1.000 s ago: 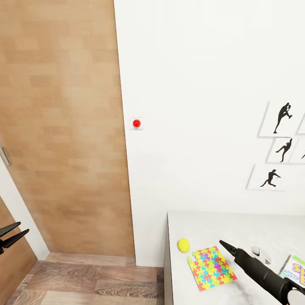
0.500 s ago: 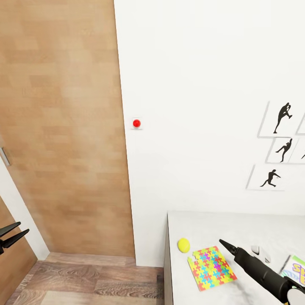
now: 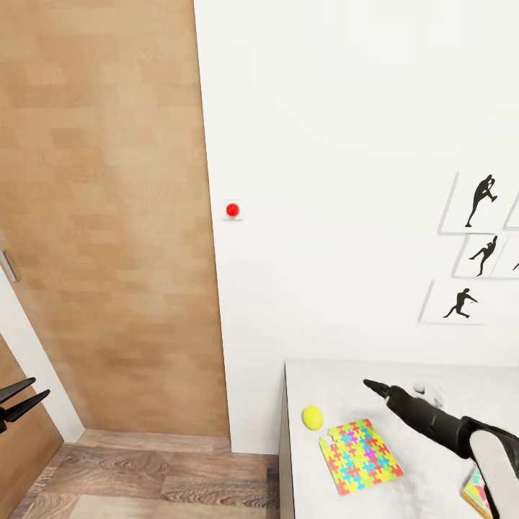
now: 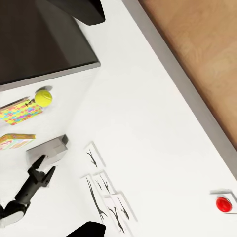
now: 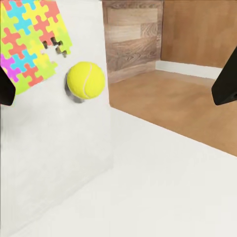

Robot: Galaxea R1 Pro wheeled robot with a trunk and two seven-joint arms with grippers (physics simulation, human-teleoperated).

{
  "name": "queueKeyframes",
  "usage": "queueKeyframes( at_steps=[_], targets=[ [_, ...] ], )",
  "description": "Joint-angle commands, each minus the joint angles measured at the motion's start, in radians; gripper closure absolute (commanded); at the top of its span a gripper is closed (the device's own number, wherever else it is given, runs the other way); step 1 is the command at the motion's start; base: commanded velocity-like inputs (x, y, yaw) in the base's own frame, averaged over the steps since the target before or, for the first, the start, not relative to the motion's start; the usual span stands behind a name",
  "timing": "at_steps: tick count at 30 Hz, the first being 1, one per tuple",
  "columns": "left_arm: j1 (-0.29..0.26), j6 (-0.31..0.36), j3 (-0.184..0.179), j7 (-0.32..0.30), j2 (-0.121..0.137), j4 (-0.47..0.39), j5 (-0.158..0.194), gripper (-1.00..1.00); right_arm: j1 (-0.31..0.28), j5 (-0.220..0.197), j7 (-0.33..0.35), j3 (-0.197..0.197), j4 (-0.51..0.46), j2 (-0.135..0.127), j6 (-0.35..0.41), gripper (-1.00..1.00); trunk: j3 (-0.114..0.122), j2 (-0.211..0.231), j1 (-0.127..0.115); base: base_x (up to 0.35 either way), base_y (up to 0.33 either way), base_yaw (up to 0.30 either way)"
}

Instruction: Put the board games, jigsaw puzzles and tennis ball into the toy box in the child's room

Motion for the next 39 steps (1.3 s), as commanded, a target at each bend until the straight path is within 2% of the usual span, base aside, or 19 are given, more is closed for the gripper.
queueKeyframes(
  at_steps=[1,5,9,14,17,21,26,29,30,33,36,39],
  targets=[
    [0.000,0.010,0.001,-0.004,0.000,0.000,-0.001,-1.00,-0.039,0.010,-0.042,-0.002,0.001,0.001,0.032,-1.00,-0.001,-0.001,0.000,0.000,0.000,0.000],
    [0.000,0.010,0.000,-0.004,0.000,0.000,-0.001,-1.00,-0.149,0.005,-0.179,0.007,0.012,0.003,0.077,-1.00,-0.001,-0.001,0.000,0.000,0.000,0.000],
    [0.000,0.008,-0.001,-0.004,0.000,0.000,-0.001,-1.00,-0.215,0.003,-0.237,0.037,0.045,0.003,0.088,-1.00,-0.001,-0.001,0.000,0.000,0.000,0.000],
    [0.000,0.007,-0.001,-0.004,0.000,0.000,-0.001,-1.00,-0.291,0.006,-0.278,0.075,0.118,0.003,0.092,-1.00,-0.001,-0.001,0.000,0.000,0.000,0.000],
    [0.000,0.007,-0.001,-0.004,0.000,0.000,-0.001,-1.00,-0.330,0.008,-0.303,0.091,0.175,0.002,0.091,-1.00,-0.001,-0.001,0.000,0.000,0.000,0.000],
    [0.000,0.007,-0.001,-0.004,0.000,0.000,-0.001,-1.00,-0.397,0.010,-0.371,0.107,0.282,0.004,0.090,-1.00,-0.001,-0.001,0.000,0.000,0.000,0.000],
    [0.000,0.006,-0.002,-0.004,0.000,0.000,-0.001,-1.00,-0.491,0.011,-0.514,0.145,0.426,0.006,0.092,-1.00,-0.001,-0.001,0.000,0.000,0.000,0.000],
    [0.000,0.007,-0.002,-0.004,0.000,0.000,-0.001,-1.00,-0.530,0.011,-0.571,0.168,0.479,0.008,0.092,-1.00,-0.001,-0.001,0.000,0.000,0.000,0.000],
    [0.000,0.007,-0.002,-0.004,0.000,0.000,-0.001,-1.00,-0.554,0.010,-0.603,0.184,0.510,0.014,0.093,-1.00,-0.001,-0.001,0.000,0.000,0.000,0.000],
    [0.000,0.007,-0.002,-0.004,0.000,0.000,-0.001,-1.00,-0.586,0.010,-0.644,0.205,0.552,0.032,0.094,-1.00,-0.001,-0.001,0.000,0.000,0.000,0.000],
    [0.000,0.007,-0.002,-0.004,0.000,0.000,-0.001,-1.00,-0.625,0.011,-0.680,0.219,0.613,0.056,0.095,-1.00,-0.001,-0.001,0.000,0.000,0.000,0.000],
    [0.000,0.007,-0.002,-0.004,0.000,0.000,-0.001,-1.00,-0.645,0.011,-0.693,0.224,0.654,0.067,0.095,-1.00,-0.001,-0.001,0.000,0.000,0.000,0.000]
  ],
)
